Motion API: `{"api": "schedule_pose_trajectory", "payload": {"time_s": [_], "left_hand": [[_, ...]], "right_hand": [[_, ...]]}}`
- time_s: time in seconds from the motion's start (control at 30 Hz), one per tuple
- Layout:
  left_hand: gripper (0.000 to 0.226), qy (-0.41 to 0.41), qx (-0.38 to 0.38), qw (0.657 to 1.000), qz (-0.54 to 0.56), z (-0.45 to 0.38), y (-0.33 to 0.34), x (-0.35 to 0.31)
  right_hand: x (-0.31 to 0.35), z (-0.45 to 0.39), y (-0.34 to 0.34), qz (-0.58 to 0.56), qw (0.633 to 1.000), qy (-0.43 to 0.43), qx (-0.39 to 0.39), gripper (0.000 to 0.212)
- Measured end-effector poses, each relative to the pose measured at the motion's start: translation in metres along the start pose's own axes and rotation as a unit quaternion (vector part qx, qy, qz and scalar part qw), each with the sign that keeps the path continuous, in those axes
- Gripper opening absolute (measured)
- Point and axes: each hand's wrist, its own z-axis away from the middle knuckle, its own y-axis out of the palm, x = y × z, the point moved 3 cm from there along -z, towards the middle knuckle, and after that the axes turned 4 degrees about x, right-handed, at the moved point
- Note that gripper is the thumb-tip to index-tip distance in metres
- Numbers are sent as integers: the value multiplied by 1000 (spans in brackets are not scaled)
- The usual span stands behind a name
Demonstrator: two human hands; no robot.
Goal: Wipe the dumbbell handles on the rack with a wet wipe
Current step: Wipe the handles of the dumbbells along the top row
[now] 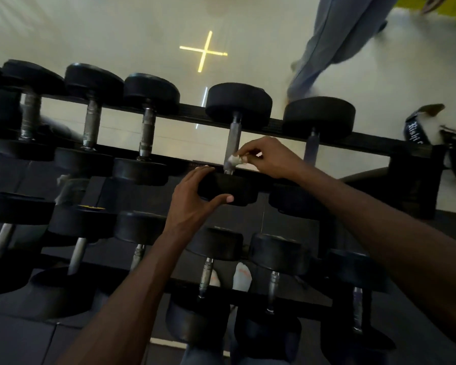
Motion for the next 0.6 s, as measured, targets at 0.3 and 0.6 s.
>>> {"api": "schedule_pose_trajectory", "payload": {"time_s": [0.3,0.6], "left_hand": [[78,116,81,989,-42,-2,42,-74],[66,117,127,985,-13,-8,111,-107]], "right_hand": [[-33,92,-11,-376,894,134,-202,17],[-64,152,-46,-334,881,173,-287,36]]}}
